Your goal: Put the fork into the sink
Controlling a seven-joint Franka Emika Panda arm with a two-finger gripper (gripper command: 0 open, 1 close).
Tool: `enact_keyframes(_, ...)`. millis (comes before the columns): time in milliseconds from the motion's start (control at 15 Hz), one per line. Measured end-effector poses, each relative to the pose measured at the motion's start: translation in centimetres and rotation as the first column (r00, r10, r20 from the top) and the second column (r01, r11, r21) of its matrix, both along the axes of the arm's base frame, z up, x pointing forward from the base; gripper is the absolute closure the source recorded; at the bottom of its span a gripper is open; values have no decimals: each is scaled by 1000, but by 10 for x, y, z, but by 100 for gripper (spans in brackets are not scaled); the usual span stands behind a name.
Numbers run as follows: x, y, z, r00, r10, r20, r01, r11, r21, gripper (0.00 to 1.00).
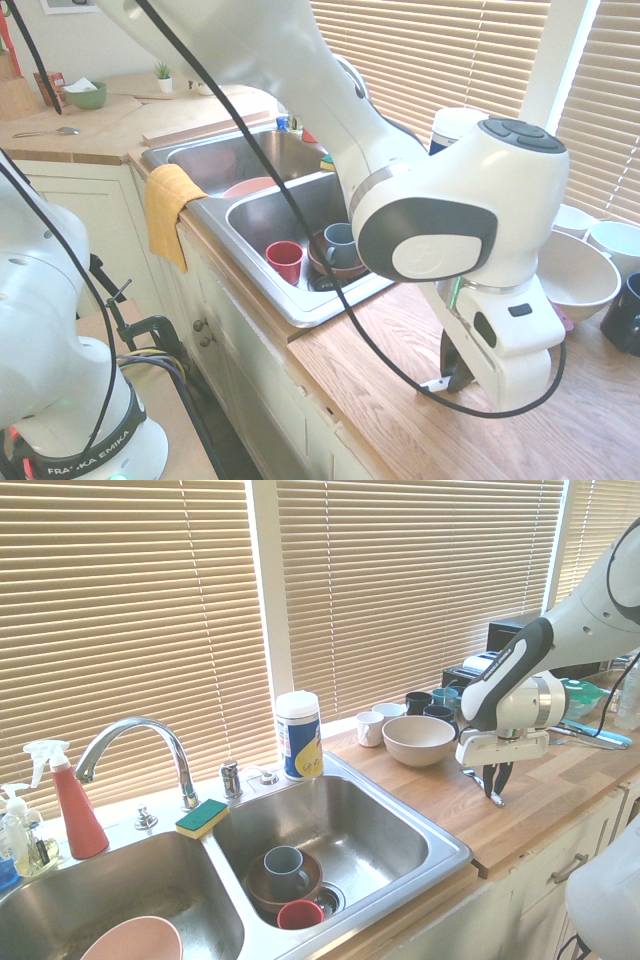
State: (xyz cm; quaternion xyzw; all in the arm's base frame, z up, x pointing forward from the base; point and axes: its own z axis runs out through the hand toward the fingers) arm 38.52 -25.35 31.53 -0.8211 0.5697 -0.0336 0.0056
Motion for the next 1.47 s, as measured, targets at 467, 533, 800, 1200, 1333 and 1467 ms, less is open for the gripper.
enact_keyframes(467,-33,-17,64,995,-33,98,32,999,12,100)
enact_keyframes(533,-37,-11,89,991,-25,128,23,1000,10,100)
enact_keyframes(800,-29,78,175,968,126,217,-127,992,-14,100)
enact_keyframes(1200,13,273,193,902,373,216,-367,928,-67,100)
enact_keyframes(1333,34,313,172,888,414,201,-408,910,-74,100)
enact_keyframes(1467,63,338,144,881,440,173,-434,898,-72,100)
